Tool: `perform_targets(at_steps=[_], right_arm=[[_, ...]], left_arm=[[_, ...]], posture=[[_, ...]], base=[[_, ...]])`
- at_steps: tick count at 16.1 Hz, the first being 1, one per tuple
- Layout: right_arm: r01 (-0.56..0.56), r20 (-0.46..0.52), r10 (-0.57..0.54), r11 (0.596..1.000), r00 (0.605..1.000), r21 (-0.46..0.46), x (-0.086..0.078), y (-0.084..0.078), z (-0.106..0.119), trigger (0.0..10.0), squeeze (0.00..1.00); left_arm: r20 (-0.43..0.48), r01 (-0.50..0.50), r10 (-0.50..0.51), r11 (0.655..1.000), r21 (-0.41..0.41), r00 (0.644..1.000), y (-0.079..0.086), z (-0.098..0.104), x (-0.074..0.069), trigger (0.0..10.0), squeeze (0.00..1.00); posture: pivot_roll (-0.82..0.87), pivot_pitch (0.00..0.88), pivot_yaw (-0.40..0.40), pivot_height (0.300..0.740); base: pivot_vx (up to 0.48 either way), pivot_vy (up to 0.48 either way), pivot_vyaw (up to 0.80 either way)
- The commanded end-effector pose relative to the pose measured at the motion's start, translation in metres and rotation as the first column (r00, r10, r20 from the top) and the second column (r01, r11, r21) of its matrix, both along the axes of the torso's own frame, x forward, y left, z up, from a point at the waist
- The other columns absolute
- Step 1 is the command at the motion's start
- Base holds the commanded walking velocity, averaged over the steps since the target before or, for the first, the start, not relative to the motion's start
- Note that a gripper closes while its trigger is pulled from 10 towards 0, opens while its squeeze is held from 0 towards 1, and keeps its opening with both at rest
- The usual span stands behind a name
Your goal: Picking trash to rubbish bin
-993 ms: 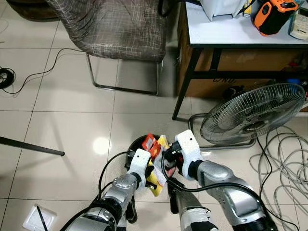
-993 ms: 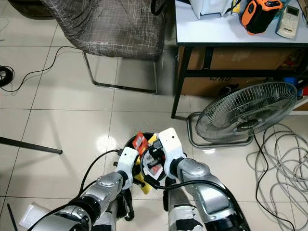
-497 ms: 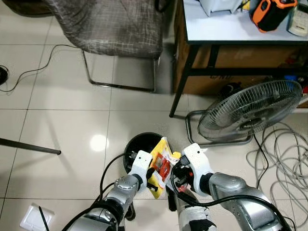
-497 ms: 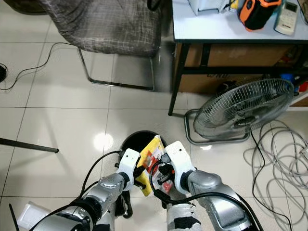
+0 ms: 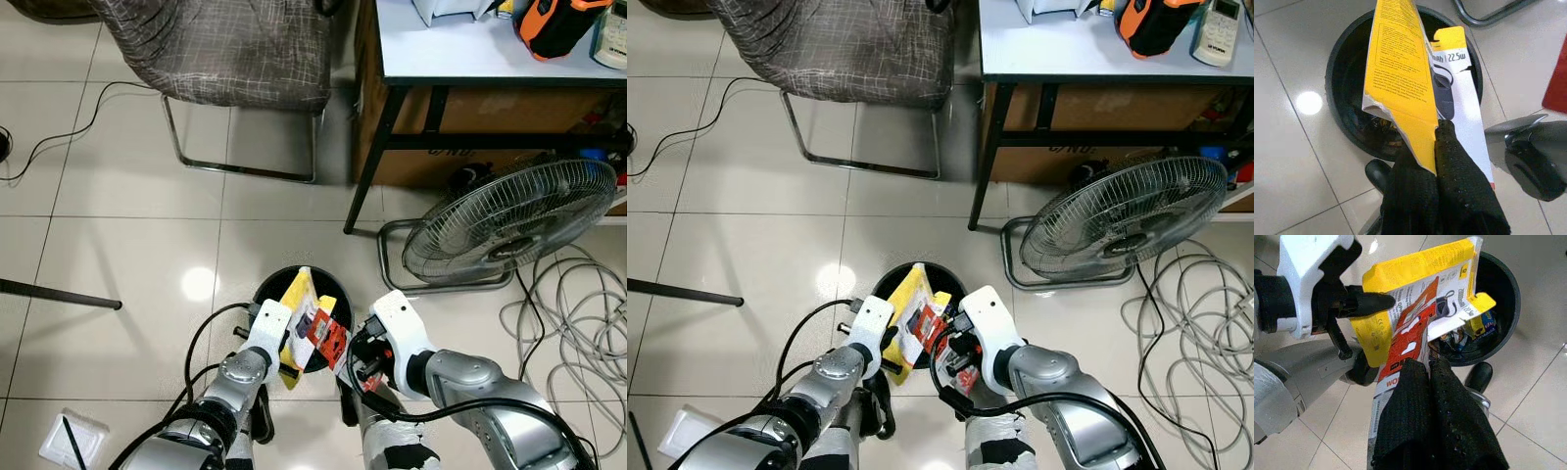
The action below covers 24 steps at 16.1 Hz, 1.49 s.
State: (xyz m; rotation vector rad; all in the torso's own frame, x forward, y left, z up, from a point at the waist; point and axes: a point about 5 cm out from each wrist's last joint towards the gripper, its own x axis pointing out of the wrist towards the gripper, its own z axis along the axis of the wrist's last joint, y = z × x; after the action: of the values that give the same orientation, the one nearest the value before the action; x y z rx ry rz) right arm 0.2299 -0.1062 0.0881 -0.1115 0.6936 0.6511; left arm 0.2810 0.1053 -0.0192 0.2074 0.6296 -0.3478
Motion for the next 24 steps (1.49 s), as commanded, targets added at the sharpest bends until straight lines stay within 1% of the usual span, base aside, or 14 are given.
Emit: perform_targets(at_steps=[1, 3, 5, 6, 7, 8, 10, 16, 24], right_arm=[[0.002, -0.015, -0.002, 1.000, 1.000, -0.011, -0.003, -0.001, -0.004, 10.0, 0.00], [0.005, -0.011, -0.005, 1.000, 1.000, -0.012, -0.002, 0.000, -0.003, 10.0, 0.00], [0.001, -0.012, -0.001, 1.000, 1.000, -0.011, -0.004, 0.002, -0.003, 10.0, 0.00], [0.000, -0.013, 0.000, 1.000, 1.000, -0.010, -0.004, 0.002, -0.003, 10.0, 0.00], [0.000, -0.013, 0.000, 1.000, 1.000, -0.009, -0.004, 0.002, -0.003, 10.0, 0.00], [-0.001, -0.013, 0.000, 1.000, 1.000, -0.009, -0.004, 0.002, -0.003, 10.0, 0.00], [-0.001, -0.013, 0.001, 1.000, 1.000, -0.009, -0.004, 0.002, -0.003, 10.0, 0.00], [-0.001, -0.009, 0.001, 1.000, 1.000, -0.010, -0.004, 0.003, -0.003, 10.0, 0.00], [0.001, -0.003, -0.001, 1.000, 1.000, -0.008, -0.003, 0.003, -0.002, 10.0, 0.00]], left_arm=[[-0.065, -0.012, 0.013, 1.000, 0.020, 0.998, 0.003, -0.014, -0.016, 10.0, 0.00], [-0.069, -0.011, 0.013, 1.000, 0.021, 0.998, 0.001, -0.017, -0.019, 10.0, 0.00], [-0.069, -0.011, 0.012, 1.000, 0.012, 0.998, -0.002, -0.017, -0.019, 10.0, 0.00], [-0.064, -0.021, 0.021, 1.000, -0.008, 0.998, -0.004, -0.015, -0.018, 10.0, 0.23], [-0.061, -0.034, 0.032, 0.999, -0.029, 0.998, -0.006, -0.014, -0.017, 10.0, 0.87], [-0.059, -0.040, 0.038, 0.999, -0.033, 0.998, -0.007, -0.014, -0.016, 10.0, 1.00], [-0.056, -0.042, 0.040, 0.999, -0.034, 0.998, -0.009, -0.013, -0.016, 10.0, 1.00], [-0.036, -0.053, 0.053, 0.999, -0.001, 0.998, -0.007, -0.012, -0.014, 10.0, 1.00], [-0.025, -0.070, 0.070, 0.998, -0.004, 0.997, -0.010, -0.011, -0.014, 10.0, 1.00]], posture=[[-0.26, 0.417, -0.010, 0.740], [-0.26, 0.416, -0.010, 0.740], [-0.26, 0.416, -0.010, 0.740], [-0.27, 0.418, -0.011, 0.740], [-0.27, 0.418, -0.011, 0.740], [-0.27, 0.418, -0.011, 0.740], [-0.27, 0.421, -0.012, 0.740], [-0.27, 0.426, -0.010, 0.740], [-0.27, 0.427, -0.010, 0.740]], base=[[0.000, 0.000, 0.00], [0.000, 0.000, 0.00], [0.000, 0.000, 0.00], [0.000, 0.000, 0.00], [0.000, 0.000, 0.00], [0.000, 0.000, 0.00], [0.000, 0.000, 0.00], [0.000, 0.000, 0.00], [0.000, 0.000, 0.00]])
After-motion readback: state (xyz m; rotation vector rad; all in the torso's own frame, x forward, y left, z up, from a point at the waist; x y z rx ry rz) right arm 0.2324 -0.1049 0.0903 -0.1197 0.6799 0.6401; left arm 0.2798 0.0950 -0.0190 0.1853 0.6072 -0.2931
